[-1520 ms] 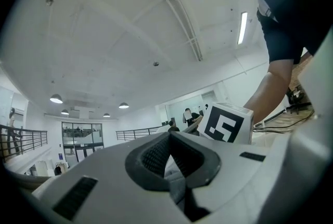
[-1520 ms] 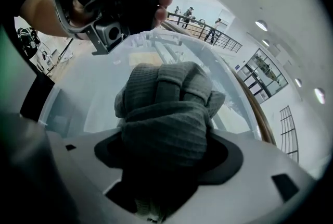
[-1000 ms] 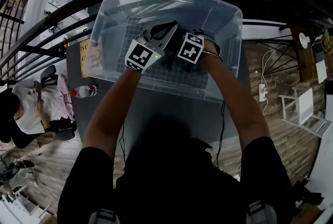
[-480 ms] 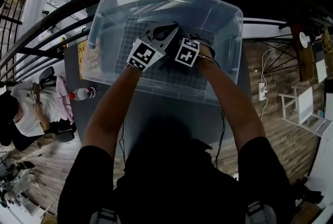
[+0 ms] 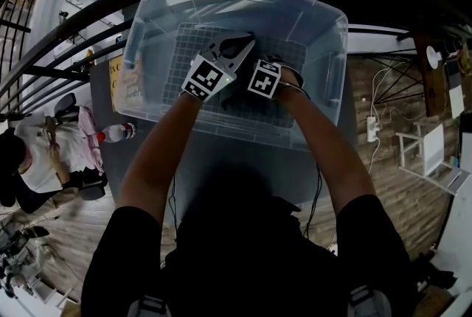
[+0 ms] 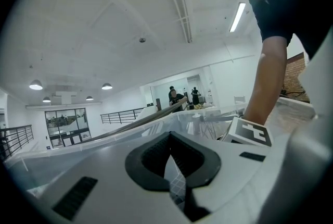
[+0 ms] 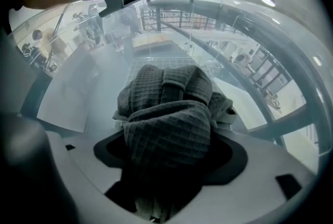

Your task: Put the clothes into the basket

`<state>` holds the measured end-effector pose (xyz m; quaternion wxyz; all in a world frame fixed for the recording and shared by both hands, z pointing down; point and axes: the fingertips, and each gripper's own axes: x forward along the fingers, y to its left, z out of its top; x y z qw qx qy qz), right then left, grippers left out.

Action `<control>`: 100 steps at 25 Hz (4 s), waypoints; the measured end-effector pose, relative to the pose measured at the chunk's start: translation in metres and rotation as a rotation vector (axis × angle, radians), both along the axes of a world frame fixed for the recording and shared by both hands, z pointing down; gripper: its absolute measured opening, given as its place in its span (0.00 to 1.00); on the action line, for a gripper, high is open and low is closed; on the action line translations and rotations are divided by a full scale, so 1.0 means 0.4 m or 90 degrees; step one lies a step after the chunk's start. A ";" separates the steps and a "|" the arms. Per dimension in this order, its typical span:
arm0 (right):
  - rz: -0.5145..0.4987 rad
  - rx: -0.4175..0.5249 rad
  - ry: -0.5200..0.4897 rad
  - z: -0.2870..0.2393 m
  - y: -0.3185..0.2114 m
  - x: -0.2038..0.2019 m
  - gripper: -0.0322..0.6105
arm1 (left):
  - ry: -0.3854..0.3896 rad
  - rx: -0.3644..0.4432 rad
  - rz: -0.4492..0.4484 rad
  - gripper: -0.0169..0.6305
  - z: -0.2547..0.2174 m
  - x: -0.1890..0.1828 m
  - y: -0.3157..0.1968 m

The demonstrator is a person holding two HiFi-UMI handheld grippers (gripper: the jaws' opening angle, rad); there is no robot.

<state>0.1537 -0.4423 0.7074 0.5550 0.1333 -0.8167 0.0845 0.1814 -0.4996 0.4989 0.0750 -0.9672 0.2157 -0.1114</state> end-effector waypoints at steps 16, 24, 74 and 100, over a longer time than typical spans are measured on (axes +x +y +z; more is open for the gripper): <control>0.026 -0.016 -0.012 -0.007 0.000 0.004 0.69 | 0.000 -0.008 -0.006 0.03 0.002 -0.001 -0.001; 0.098 0.055 -0.106 -0.175 -0.062 0.004 0.68 | 0.037 -0.038 -0.043 0.03 -0.040 -0.034 -0.016; 0.307 0.408 -0.633 -0.998 0.683 -0.116 0.08 | 0.150 -0.087 -0.017 0.03 -0.438 -0.269 0.810; 0.306 0.414 -0.621 -0.984 0.916 -0.240 0.08 | 0.149 -0.090 0.005 0.03 -0.440 -0.381 1.040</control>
